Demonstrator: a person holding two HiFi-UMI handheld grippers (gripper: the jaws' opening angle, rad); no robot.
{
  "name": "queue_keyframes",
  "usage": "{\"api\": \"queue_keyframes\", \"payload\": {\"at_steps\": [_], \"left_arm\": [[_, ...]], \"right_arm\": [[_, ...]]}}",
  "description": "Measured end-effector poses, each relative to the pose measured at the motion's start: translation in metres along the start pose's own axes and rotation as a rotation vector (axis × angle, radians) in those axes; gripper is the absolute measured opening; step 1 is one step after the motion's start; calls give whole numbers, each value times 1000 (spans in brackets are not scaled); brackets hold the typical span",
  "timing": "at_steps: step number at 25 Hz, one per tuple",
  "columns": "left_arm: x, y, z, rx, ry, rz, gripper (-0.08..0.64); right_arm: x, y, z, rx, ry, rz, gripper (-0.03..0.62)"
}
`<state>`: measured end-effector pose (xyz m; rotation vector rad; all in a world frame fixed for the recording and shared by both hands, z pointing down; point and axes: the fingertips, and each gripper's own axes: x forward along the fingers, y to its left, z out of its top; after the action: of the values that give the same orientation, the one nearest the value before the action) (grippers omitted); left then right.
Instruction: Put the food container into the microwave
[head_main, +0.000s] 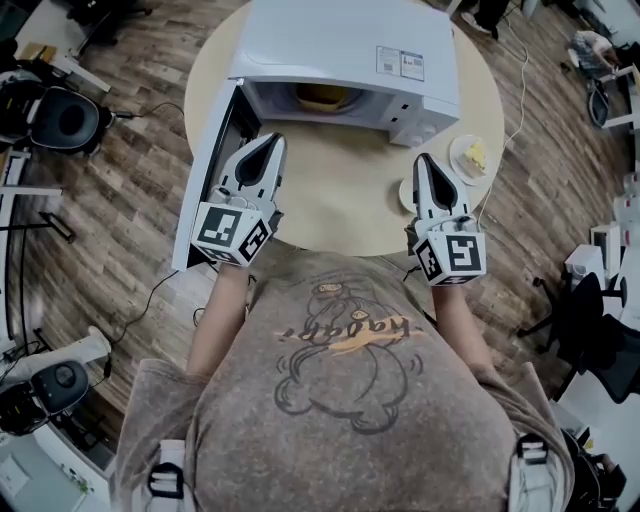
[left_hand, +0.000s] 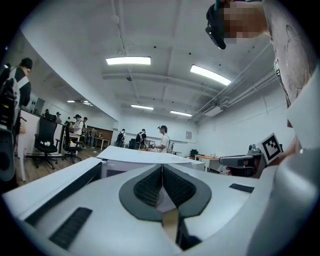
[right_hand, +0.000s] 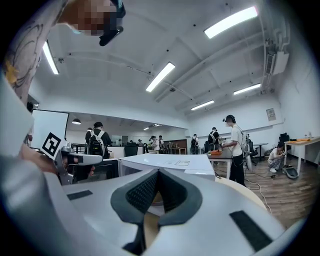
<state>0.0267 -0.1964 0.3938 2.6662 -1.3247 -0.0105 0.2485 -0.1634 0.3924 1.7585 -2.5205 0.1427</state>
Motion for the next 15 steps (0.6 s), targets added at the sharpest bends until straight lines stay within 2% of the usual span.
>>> {"api": "queue_keyframes", "payload": {"at_steps": [6,15], "left_arm": [[-4,12,-23,-3,34,50,32],[-2,4,-36,-3,58,55,32]], "right_arm": [[4,-1,-15,11,27,-11,-5],[5,6,-25,16,52,6,-5]]}}
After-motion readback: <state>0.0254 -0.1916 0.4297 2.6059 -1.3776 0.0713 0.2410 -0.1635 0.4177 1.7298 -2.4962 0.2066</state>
